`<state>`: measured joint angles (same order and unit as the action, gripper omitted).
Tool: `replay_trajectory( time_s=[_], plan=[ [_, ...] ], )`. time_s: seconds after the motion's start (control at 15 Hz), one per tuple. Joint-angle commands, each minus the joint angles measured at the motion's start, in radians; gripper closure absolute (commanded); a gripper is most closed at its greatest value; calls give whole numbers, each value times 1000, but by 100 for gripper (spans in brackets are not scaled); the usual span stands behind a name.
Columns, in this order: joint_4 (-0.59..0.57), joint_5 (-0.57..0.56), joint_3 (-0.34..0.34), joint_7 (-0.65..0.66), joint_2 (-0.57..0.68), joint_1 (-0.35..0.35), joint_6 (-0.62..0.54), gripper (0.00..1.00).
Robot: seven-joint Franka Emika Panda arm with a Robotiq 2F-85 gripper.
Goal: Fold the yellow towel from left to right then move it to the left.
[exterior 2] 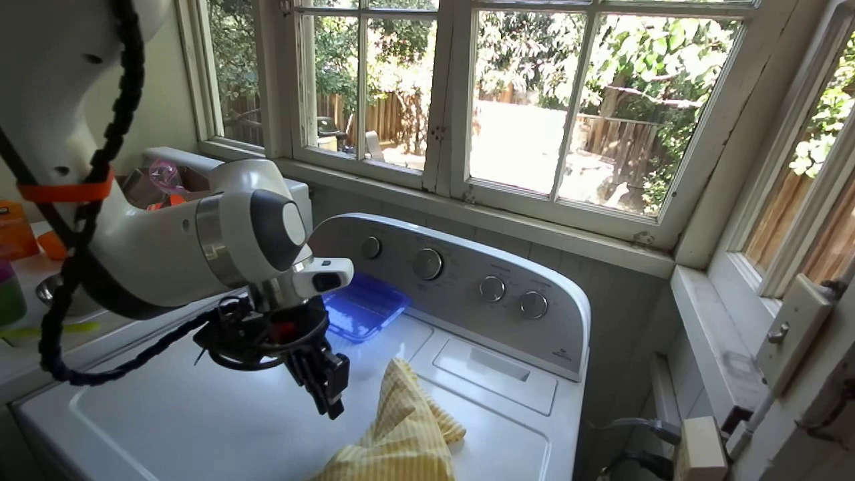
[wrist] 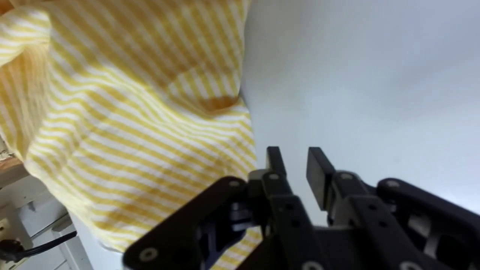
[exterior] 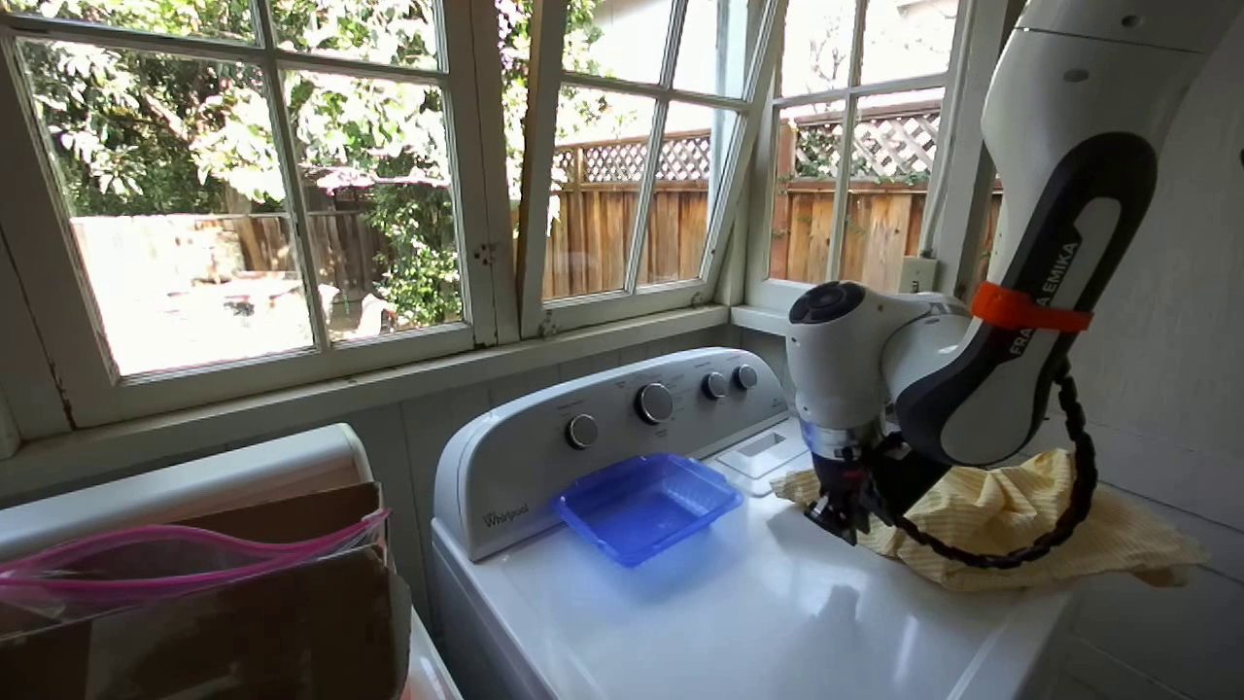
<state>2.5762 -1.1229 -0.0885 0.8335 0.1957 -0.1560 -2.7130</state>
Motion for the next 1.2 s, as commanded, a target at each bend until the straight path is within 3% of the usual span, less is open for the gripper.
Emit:
replay_trajectory(
  time_s=[0.0,0.27,0.4,0.73,1.13],
  plan=[
    [-7,0,9,81,-40,-6,-37,44],
    [-95,-184,32,289,-11,15,-33,14],
    [-145,-370,38,445,0,39,0,1],
    [-204,-655,21,697,95,56,123,0],
    [-221,-742,29,791,220,79,264,0]
  ],
)
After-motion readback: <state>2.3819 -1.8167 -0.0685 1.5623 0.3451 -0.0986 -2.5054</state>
